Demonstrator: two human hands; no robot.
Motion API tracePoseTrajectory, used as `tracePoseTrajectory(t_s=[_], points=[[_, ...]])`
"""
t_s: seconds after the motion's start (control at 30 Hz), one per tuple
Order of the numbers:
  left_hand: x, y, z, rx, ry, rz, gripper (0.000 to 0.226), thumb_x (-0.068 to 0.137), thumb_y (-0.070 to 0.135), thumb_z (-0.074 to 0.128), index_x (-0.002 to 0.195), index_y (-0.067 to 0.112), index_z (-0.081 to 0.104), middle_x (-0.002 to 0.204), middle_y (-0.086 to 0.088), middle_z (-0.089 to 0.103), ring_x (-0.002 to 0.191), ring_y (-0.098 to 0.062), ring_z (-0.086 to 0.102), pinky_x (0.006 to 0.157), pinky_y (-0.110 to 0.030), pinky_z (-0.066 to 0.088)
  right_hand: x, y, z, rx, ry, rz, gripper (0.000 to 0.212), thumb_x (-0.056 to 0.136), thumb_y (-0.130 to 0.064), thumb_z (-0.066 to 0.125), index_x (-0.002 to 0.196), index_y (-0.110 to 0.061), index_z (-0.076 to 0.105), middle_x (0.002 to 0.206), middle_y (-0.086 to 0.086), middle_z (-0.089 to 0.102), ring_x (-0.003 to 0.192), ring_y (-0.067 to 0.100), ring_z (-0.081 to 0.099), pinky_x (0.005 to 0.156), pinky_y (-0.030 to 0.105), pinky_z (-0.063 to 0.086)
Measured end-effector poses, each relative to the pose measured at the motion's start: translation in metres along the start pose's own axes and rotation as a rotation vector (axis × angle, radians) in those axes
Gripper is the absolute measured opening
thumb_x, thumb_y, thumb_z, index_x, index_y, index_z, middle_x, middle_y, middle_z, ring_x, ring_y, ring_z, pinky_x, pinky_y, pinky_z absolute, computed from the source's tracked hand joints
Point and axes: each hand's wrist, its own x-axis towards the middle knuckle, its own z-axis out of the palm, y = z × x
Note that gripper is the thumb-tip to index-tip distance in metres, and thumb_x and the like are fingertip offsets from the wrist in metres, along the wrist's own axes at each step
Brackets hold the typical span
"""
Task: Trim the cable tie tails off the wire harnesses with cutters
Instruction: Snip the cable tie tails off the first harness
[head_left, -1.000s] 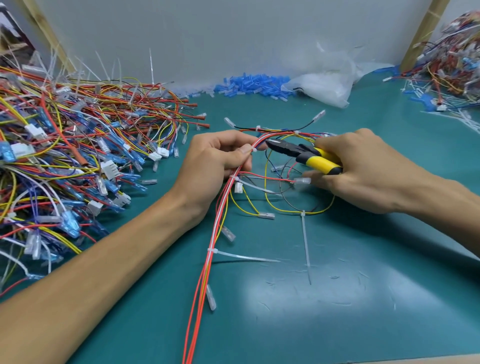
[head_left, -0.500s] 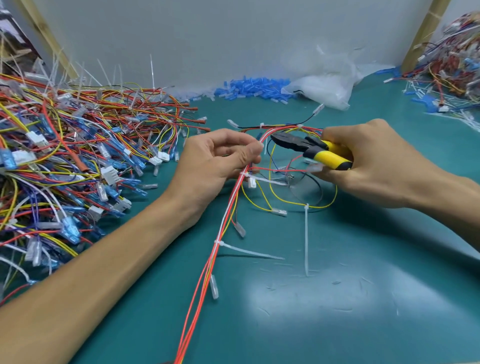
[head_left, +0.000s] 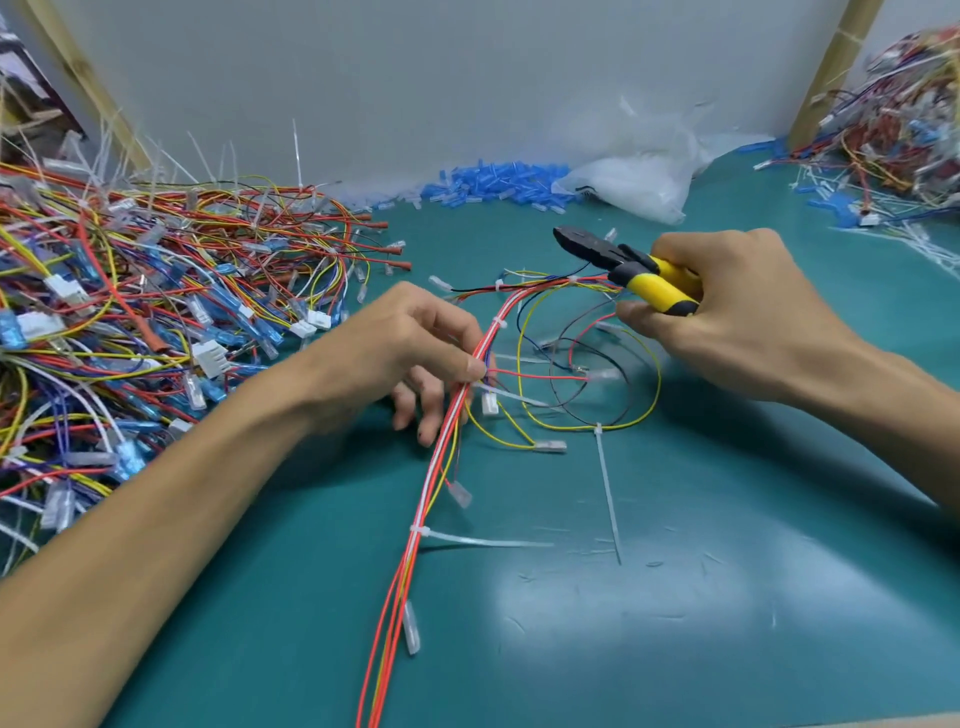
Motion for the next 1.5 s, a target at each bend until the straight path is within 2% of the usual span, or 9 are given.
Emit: tracePoseTrajectory(t_s=[0.13,0.3,0.63,0.73,0.83,0.97,1.13,1.27,1.5], points=[[0.000,-0.002,0.002,-0.178,-0.098,0.050,0.005,0.082,0.009,0.067,0.082,0.004,0.067,0.076,-0.020,0.071,0.043,-0.023,0.060,0.037,-0.021,0.043,0.002,-0.001,-0.002,0.034,0.045,0.026,0.047,0.090,-0.038,0.075,0.066,-0.017,0.041,0.057,0.008,0.041,0.056,0.026,0.035,0.053,0.039,0.031],[0.003,-0.005,0.007,-0.426,-0.056,0.109,0.016,0.084,0.003,0.064,0.099,-0.003,0.063,0.077,-0.016,0.071,0.049,-0.015,0.058,0.043,-0.022,0.049,0.001,0.000,-0.001,0.066,0.051,0.002,0.043,0.087,-0.041,0.072,0.066,-0.019,0.042,0.057,0.007,0.042,0.057,0.029,0.037,0.054,0.042,0.039],[0.014,-0.005,0.016,-0.750,0.409,0.159,0.011,0.097,0.001,0.056,0.101,0.002,0.066,0.085,-0.003,0.074,0.061,-0.004,0.058,0.060,-0.015,0.055,0.000,0.000,0.003,0.075,0.027,0.046,0.046,0.088,-0.042,0.078,0.067,-0.022,0.043,0.058,0.004,0.044,0.057,0.027,0.040,0.056,0.038,0.034],[0.016,-0.007,0.020,-0.787,0.552,0.178,0.009,0.099,0.000,0.056,0.104,0.000,0.064,0.087,-0.004,0.075,0.064,-0.005,0.059,0.063,-0.016,0.056,-0.001,-0.002,-0.001,0.038,0.072,0.052,0.040,0.088,-0.043,0.077,0.071,-0.021,0.047,0.061,0.005,0.050,0.062,0.033,0.048,0.058,0.042,0.043],[0.014,-0.006,0.023,-0.812,0.607,0.208,0.007,0.099,0.000,0.059,0.101,0.004,0.064,0.089,-0.007,0.076,0.067,-0.008,0.061,0.064,-0.017,0.056,0.000,-0.004,-0.005,0.061,0.108,0.008,0.040,0.089,-0.042,0.077,0.071,-0.023,0.046,0.062,0.005,0.049,0.062,0.033,0.046,0.057,0.039,0.039],[0.010,-0.002,0.029,-0.840,0.546,0.229,0.014,0.095,-0.002,0.061,0.094,0.012,0.062,0.092,-0.011,0.075,0.070,-0.011,0.064,0.066,-0.022,0.057,-0.005,-0.009,-0.007,0.098,-0.016,-0.088,0.040,0.085,-0.052,0.074,0.074,-0.022,0.050,0.057,0.000,0.042,0.058,0.025,0.037,0.054,0.038,0.036],[0.008,0.001,0.040,-0.777,0.505,0.260,0.013,0.088,0.002,0.068,0.092,0.014,0.065,0.085,-0.002,0.065,0.074,-0.012,0.065,0.060,-0.024,0.057,-0.012,-0.020,0.001,0.014,-0.218,-0.119,0.039,0.076,-0.072,0.059,0.082,-0.033,0.058,0.067,-0.009,0.056,0.059,0.019,0.043,0.053,0.035,0.037],[0.005,0.001,0.043,-0.649,0.491,0.277,0.015,0.083,0.010,0.073,0.095,0.018,0.068,0.088,0.005,0.067,0.073,-0.011,0.062,0.057,-0.023,0.054,-0.011,-0.021,-0.001,0.085,-0.212,-0.082,0.047,0.077,-0.074,0.060,0.085,-0.028,0.065,0.063,-0.002,0.053,0.058,0.018,0.040,0.054,0.036,0.038],[0.006,0.000,0.044,-0.621,0.534,0.325,0.015,0.086,0.003,0.073,0.089,0.018,0.069,0.088,0.007,0.070,0.071,-0.014,0.057,0.055,-0.022,0.050,-0.013,-0.026,-0.003,0.115,-0.248,-0.060,0.054,0.078,-0.076,0.057,0.086,-0.023,0.066,0.061,0.004,0.052,0.061,0.025,0.043,0.056,0.042,0.045]])
